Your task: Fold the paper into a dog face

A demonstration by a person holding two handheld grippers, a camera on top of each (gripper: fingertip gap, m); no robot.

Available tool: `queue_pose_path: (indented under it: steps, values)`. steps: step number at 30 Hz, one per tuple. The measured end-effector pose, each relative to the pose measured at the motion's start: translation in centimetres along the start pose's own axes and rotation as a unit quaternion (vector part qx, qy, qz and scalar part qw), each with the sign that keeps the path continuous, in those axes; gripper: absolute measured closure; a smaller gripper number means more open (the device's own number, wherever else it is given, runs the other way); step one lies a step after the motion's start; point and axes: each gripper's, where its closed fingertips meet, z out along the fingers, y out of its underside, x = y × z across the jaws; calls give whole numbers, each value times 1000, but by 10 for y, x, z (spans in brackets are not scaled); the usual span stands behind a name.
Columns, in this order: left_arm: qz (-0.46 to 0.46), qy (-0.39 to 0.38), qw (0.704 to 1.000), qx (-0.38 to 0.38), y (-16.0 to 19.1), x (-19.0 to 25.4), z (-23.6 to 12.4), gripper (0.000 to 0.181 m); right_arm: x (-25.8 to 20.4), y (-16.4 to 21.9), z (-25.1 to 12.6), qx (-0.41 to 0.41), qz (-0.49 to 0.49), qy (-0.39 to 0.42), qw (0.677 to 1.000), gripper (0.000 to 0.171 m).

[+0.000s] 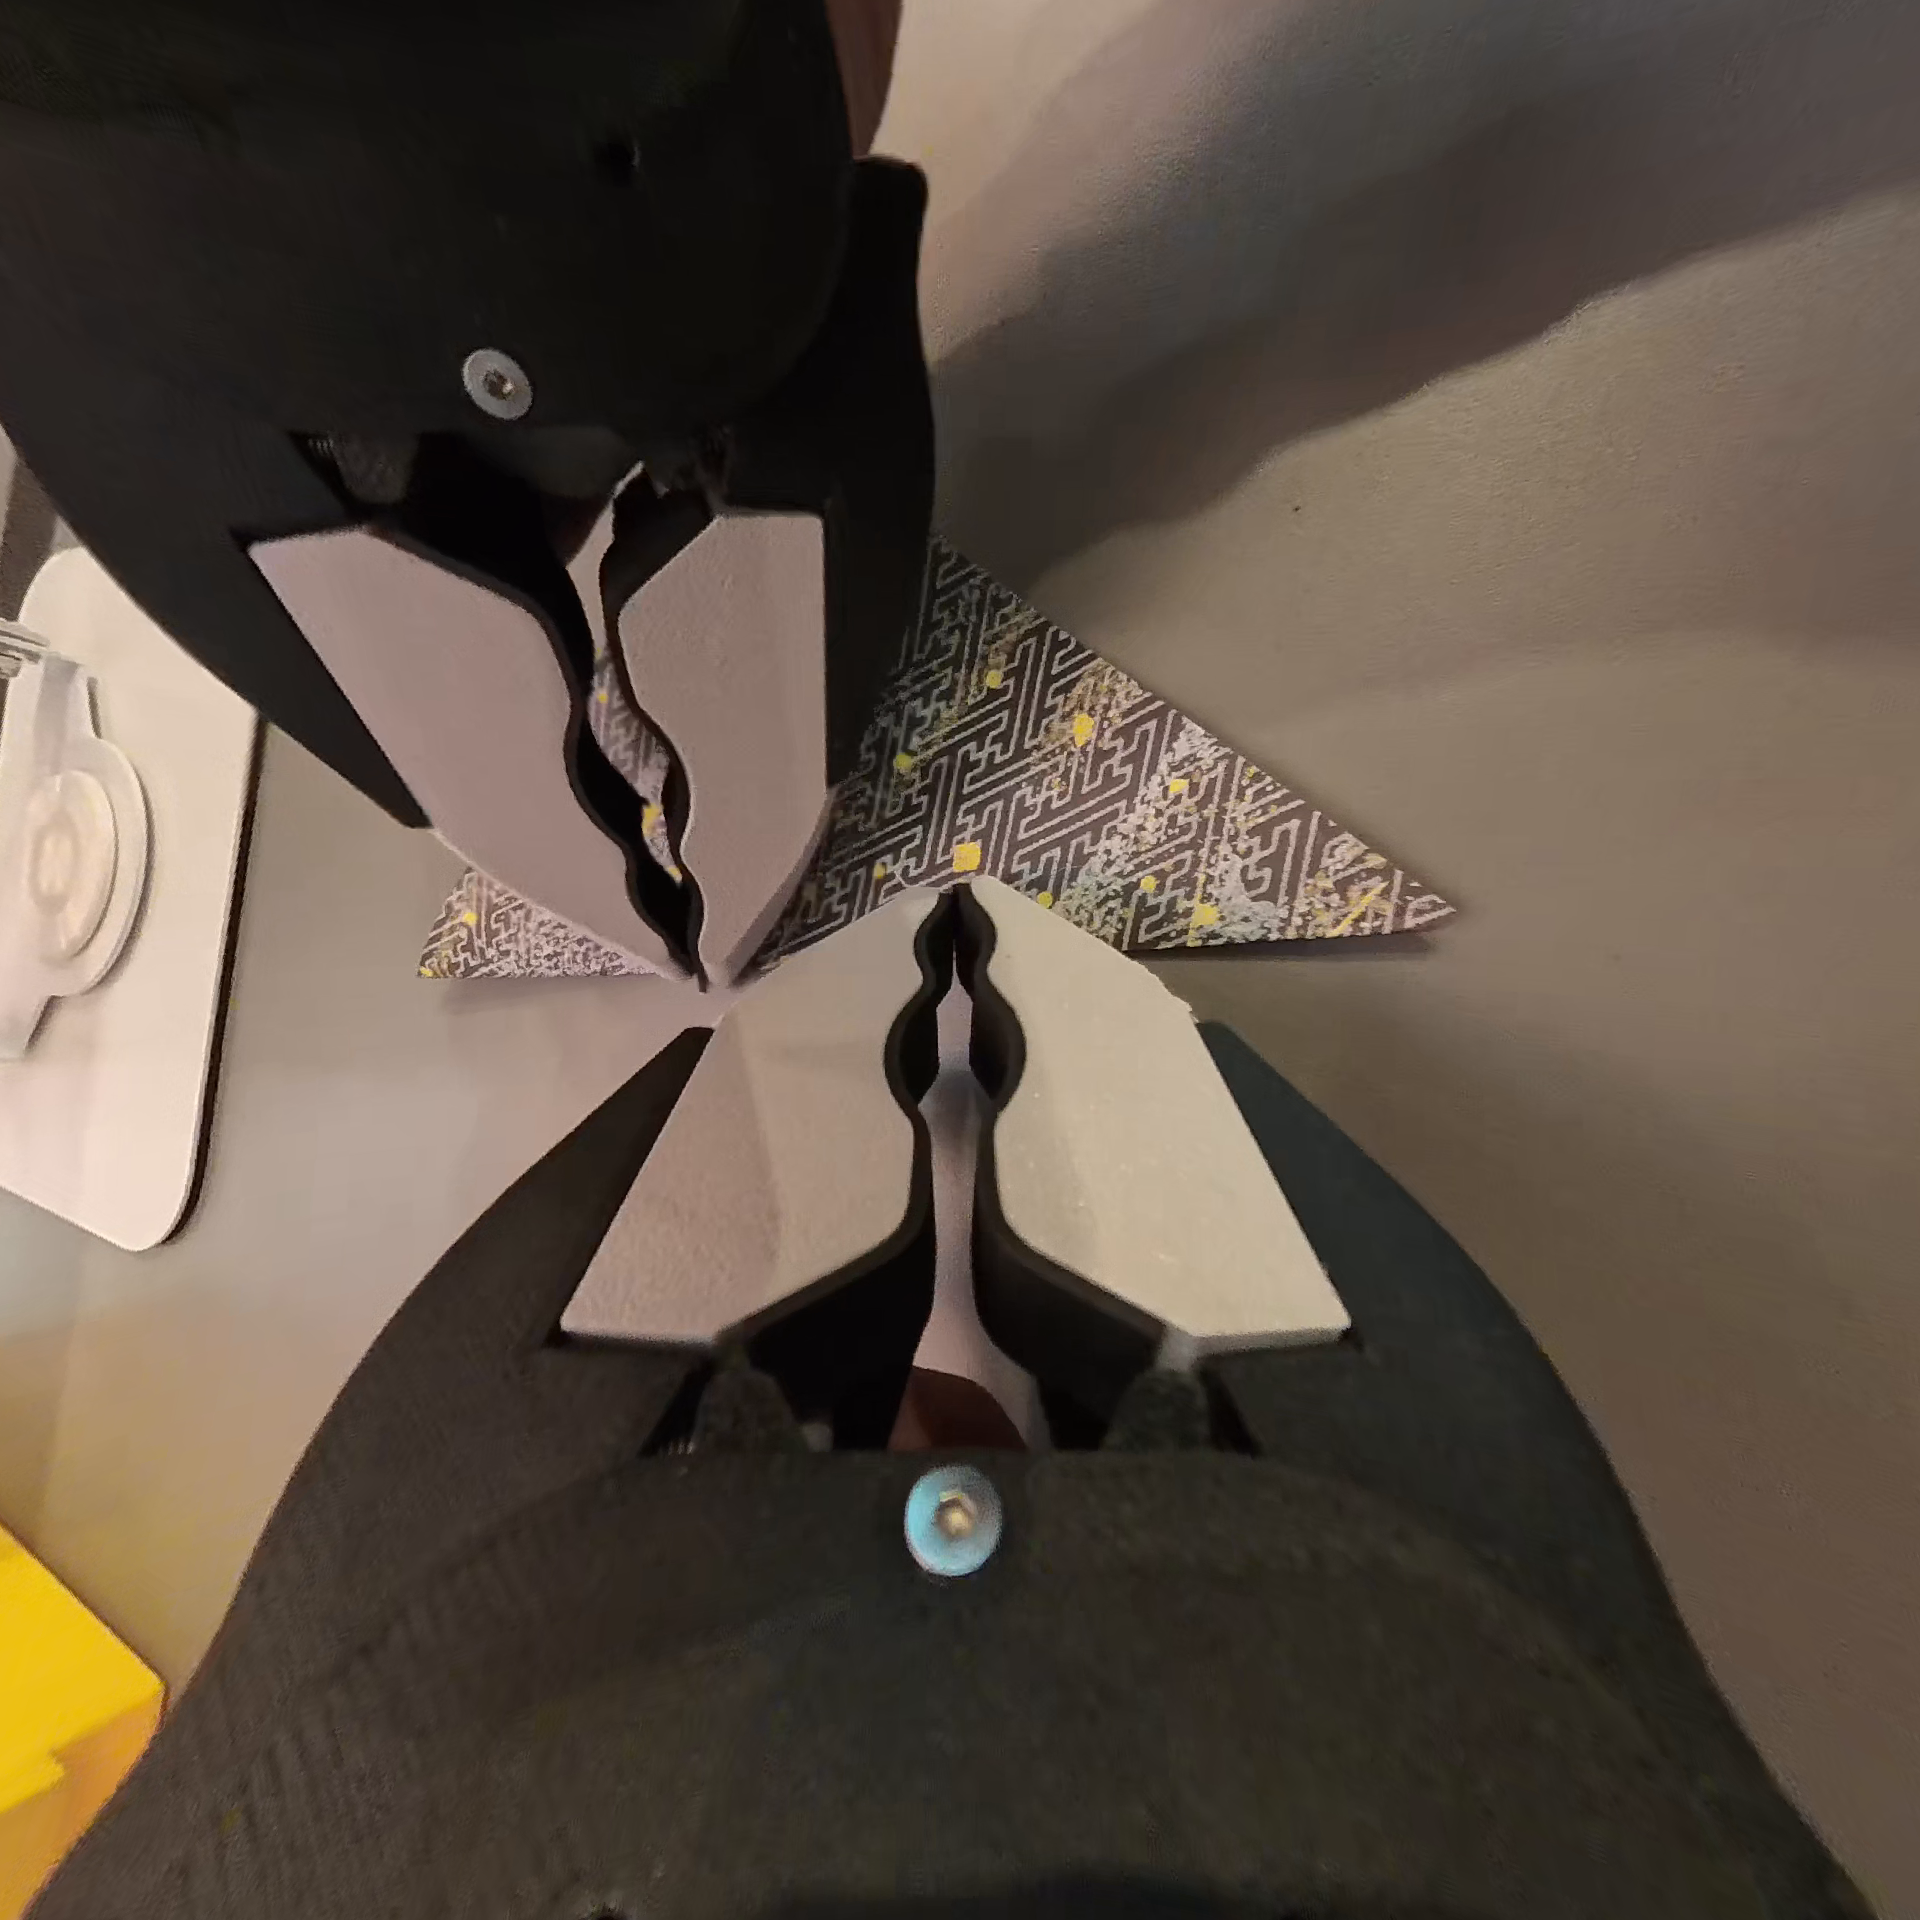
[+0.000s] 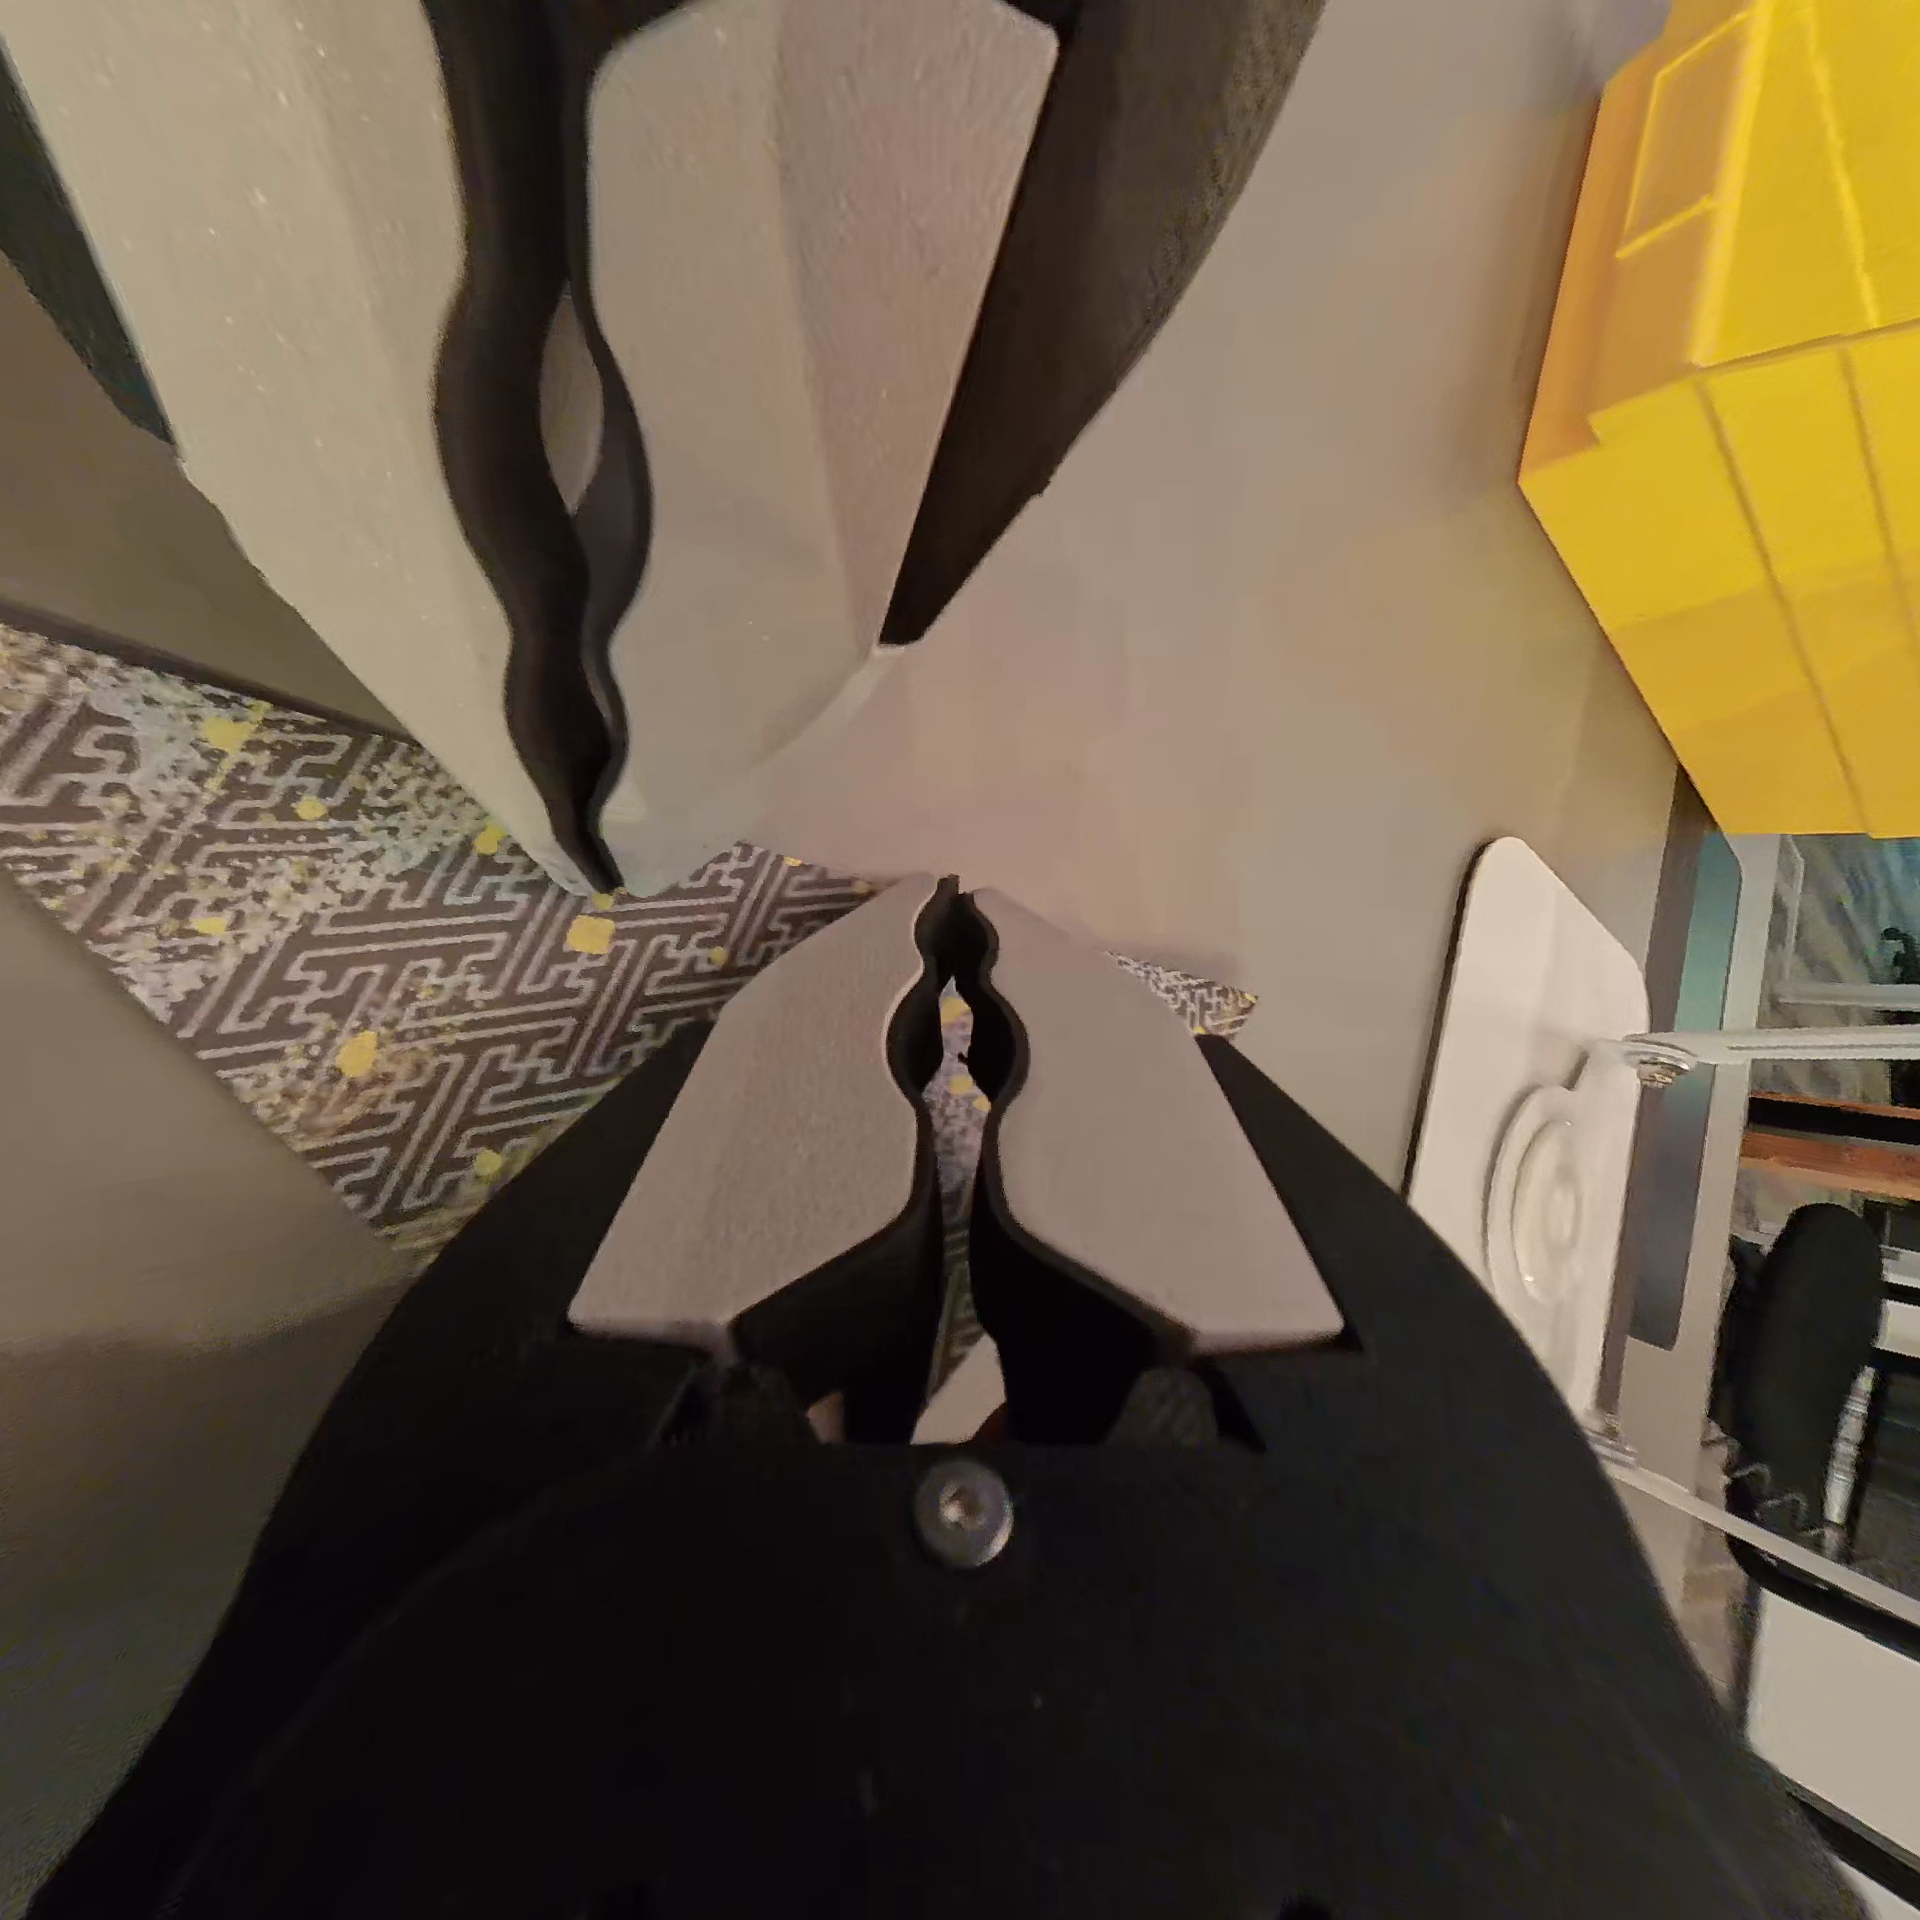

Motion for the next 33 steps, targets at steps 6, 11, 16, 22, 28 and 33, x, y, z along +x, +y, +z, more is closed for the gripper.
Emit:
queue_pose_path:
  steps: [6, 11, 16, 22, 28, 33]
  values:
    - [5, -7, 1000, -2, 0, 0, 0, 181, 10, 6, 4, -1, -2, 0, 1000, 171]
    - [5, -8, 1000, -3, 0, 0, 0, 181, 20, 14, 8, -5, 7, 8, 1000, 171]
    - [7, -13, 1000, -4, 0, 0, 0, 181, 34, 25, 13, -17, 16, 19, 1000, 171]
    - [7, -13, 1000, -4, 0, 0, 0, 181, 48, 35, 19, -30, 17, 25, 999, 171]
    - [9, -14, 1000, -4, 0, 0, 0, 181, 66, 47, 26, -56, 14, 35, 998, 171]
    - [11, -15, 1000, -4, 0, 0, 0, 181, 82, 57, 27, -77, 41, 39, 995, 171]
